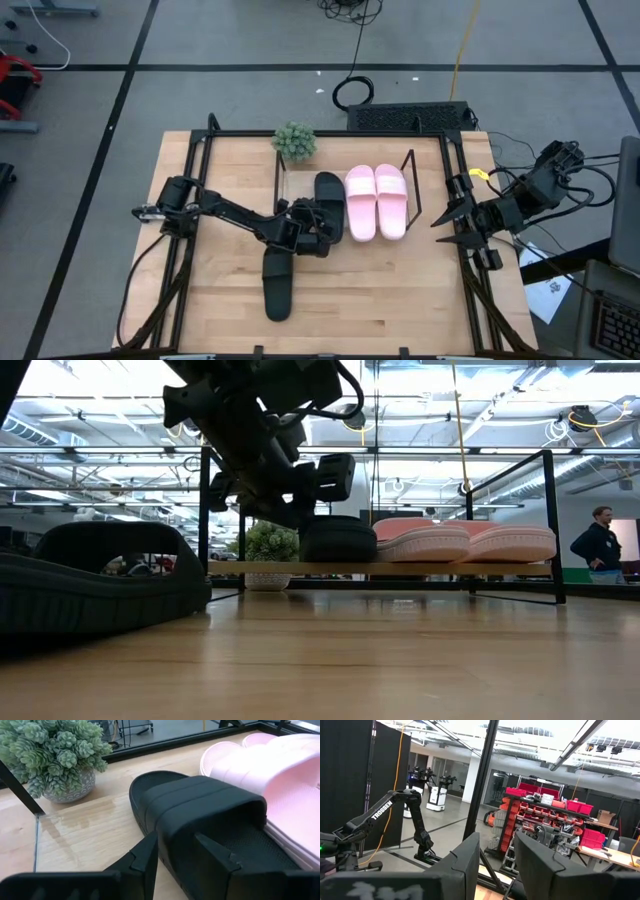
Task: Pick and place slides into the shelf
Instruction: Put the right black slide on the shelf, then put the black slide on the shelf
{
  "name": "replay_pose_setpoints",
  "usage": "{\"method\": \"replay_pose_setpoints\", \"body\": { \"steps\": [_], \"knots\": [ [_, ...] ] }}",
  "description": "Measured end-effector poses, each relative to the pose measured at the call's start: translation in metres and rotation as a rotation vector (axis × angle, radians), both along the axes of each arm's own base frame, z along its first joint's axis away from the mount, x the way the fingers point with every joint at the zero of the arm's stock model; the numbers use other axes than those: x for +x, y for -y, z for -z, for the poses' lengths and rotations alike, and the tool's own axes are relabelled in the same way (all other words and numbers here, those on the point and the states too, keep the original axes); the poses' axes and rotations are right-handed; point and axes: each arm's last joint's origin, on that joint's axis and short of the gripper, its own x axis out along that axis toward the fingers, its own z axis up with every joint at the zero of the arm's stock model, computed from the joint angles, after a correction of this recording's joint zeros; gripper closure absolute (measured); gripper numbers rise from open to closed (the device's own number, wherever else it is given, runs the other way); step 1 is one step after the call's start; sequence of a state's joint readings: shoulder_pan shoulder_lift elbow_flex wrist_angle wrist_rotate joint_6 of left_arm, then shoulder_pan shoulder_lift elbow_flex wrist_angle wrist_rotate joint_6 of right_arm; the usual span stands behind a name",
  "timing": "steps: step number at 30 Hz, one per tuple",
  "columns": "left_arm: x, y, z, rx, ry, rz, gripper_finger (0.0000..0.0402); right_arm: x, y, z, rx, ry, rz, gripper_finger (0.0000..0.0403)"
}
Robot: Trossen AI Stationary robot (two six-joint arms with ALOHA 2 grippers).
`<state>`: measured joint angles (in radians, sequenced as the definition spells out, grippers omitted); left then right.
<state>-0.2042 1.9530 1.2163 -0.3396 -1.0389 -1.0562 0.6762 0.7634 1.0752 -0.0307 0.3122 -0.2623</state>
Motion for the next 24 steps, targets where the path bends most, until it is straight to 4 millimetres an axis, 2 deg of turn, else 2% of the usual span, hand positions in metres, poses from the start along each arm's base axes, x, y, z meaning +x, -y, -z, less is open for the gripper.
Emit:
{"method": "replay_pose_setpoints", "body": {
  "steps": [13, 24],
  "knots": [
    [-0.001, 0.006, -0.004, -0.008, -0.007, 0.031, 0.0281, 0.000, 0.000, 0.000, 0.003, -0.002, -0.001, 0.0292],
    [-0.008, 0.014, -0.023, -0.015, 0.010, 0.068, 0.0281, 0.000, 0.000, 0.001, 0.009, -0.009, -0.005, 0.0292]
  ]
}}
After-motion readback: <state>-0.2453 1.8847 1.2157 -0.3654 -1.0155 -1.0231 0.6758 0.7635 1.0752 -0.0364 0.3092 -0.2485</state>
